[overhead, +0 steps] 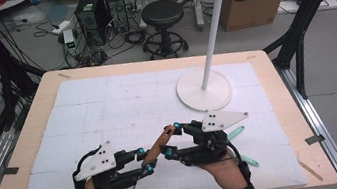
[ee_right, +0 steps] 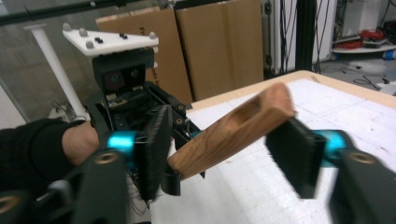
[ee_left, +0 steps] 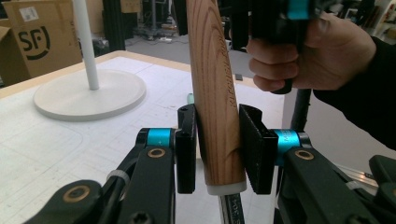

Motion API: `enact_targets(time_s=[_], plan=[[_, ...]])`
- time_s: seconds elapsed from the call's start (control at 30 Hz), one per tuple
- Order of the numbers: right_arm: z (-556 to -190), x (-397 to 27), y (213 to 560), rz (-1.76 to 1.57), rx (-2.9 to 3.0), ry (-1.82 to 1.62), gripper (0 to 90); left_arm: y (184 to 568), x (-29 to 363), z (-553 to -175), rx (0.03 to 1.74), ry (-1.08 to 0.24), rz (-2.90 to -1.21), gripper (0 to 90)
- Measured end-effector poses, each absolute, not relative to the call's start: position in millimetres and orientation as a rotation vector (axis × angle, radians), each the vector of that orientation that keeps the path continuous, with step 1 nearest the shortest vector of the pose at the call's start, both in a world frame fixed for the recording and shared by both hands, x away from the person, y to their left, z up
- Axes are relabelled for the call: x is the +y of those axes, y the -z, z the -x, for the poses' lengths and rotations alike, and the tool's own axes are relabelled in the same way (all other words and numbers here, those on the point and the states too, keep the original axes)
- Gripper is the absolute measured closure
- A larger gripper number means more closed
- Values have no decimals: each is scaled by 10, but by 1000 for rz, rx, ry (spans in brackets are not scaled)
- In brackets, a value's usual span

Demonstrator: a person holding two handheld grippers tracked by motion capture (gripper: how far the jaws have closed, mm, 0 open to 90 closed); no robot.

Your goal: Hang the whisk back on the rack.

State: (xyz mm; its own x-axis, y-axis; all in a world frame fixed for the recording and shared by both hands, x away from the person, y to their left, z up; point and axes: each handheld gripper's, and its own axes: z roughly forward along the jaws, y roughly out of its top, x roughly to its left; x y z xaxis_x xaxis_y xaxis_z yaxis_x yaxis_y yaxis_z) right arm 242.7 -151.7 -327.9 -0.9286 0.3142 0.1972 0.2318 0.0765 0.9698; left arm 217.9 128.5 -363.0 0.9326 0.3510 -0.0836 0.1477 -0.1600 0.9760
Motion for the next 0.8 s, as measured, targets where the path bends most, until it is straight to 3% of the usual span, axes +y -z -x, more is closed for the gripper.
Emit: enact_targets(time_s=[0.03, 0.1, 0.8], plan=[[-2430, -1540, 3269, -540, 2261, -2092, 614, 3612, 1271, -2166, 372, -196, -1753, 709], [-2429, -1543, 3261, -517, 2258, -2141, 709, 3606, 1260, -2155, 361, -194, -1754, 710], [-2322, -1506, 2978, -385, 2310, -2105, 750, 3512, 1221, -2088, 269, -183, -1729, 711]])
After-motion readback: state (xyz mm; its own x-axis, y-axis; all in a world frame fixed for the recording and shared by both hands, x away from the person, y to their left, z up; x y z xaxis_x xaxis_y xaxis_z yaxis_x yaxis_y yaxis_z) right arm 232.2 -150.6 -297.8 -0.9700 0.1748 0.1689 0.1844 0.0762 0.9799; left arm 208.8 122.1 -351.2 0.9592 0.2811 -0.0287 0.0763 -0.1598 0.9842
